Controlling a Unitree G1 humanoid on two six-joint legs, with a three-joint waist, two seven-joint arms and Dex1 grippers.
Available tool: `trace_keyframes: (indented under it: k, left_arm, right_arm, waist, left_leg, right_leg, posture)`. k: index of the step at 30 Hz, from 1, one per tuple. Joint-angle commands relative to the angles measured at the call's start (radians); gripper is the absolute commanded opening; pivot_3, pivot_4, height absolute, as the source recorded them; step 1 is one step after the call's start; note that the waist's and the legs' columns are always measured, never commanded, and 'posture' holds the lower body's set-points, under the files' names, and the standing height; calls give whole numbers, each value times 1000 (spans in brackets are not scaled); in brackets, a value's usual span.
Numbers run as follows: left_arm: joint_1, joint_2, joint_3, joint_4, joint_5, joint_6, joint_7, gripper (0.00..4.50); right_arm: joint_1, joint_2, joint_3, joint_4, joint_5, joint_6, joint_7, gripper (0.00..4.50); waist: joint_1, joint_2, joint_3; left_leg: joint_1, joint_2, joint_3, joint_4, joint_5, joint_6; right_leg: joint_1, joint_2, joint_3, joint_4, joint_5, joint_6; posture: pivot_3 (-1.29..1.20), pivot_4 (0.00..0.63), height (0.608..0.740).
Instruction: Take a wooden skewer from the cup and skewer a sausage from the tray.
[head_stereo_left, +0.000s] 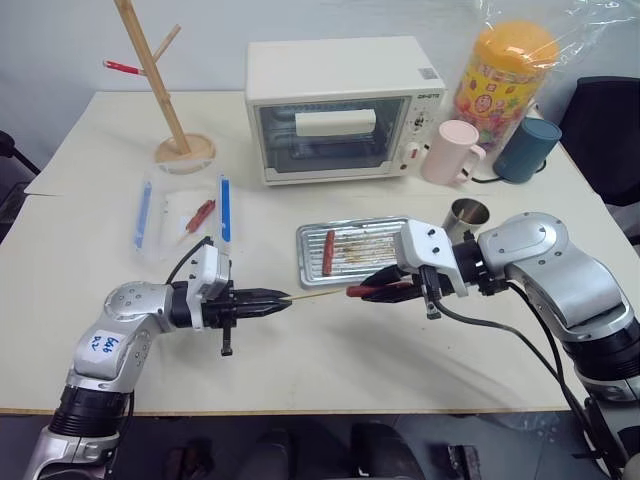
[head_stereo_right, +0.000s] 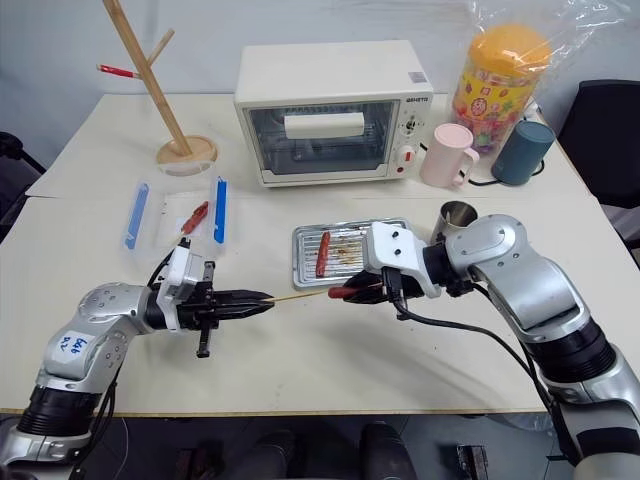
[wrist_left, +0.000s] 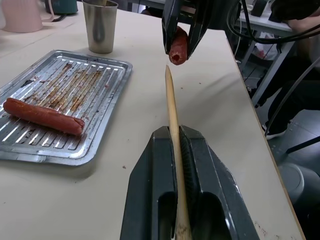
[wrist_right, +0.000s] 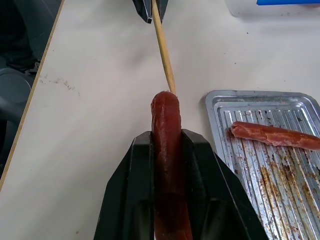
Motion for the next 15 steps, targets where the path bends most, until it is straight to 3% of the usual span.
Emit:
trace_keyframes:
  k: [1,15]
  left_arm:
    - [-3,1,10,-37,-34,6,-20,0]
    - [-1,20,26,-45,-43,34,-34,0]
  right_arm:
    - [-5,5,-7,-23,10,-14,4,763]
    - [6,-5,-6,-2,0,-26,10,763]
  waist:
    - [-1,0,0]
    - [0,0,0]
  left_leg:
    - [0,0,0,0,0,0]
    - [0,0,0,0,0,0]
  right_leg:
    - [0,0,0,0,0,0]
    - [0,0,0,1,0,0]
  posture:
    - [0,150,740]
    - [0,150,740]
